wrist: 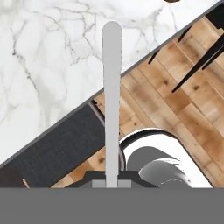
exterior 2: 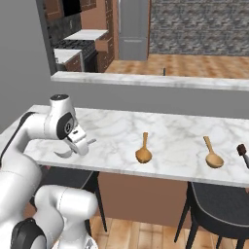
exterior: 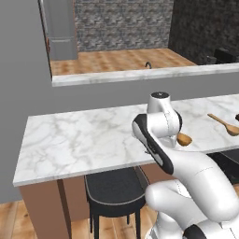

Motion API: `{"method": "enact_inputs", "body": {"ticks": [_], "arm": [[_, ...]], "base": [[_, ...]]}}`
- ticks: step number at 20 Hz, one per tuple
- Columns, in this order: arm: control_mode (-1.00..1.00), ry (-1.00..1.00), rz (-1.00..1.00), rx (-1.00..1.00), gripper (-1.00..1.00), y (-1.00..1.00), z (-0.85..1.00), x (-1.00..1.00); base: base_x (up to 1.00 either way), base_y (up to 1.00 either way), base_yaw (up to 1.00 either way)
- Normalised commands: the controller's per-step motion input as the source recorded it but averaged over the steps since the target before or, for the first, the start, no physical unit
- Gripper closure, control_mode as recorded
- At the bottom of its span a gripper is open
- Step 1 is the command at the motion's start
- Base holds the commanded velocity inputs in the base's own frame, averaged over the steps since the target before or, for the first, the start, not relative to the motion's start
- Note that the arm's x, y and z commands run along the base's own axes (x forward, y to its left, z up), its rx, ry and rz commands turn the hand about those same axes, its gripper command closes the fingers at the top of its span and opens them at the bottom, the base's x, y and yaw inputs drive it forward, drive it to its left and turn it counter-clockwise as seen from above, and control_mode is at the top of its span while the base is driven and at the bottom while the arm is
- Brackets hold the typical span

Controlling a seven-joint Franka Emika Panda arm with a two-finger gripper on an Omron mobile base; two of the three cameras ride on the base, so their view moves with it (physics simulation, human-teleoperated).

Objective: Pick up the metallic utensils from the counter and place them in the open drawer. Make sure not to pick up any wooden utensils.

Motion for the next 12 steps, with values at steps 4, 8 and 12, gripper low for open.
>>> {"method": "enact_inputs", "body": {"ticks": [4,8,12], "arm": [[-1.00,0.07,-0.12,0.00,1.00,-0.09,-0.07,0.04],[-1.00,0.00,0.00,0.00,1.00,0.01,0.00,0.00],[-1.00,0.00,0.00,0.00,1.00,0.00,0.00,0.00]], "base": [[0.00,0.00,0.00],[0.00,0.00,0.00],[0.00,0.00,0.00]]}}
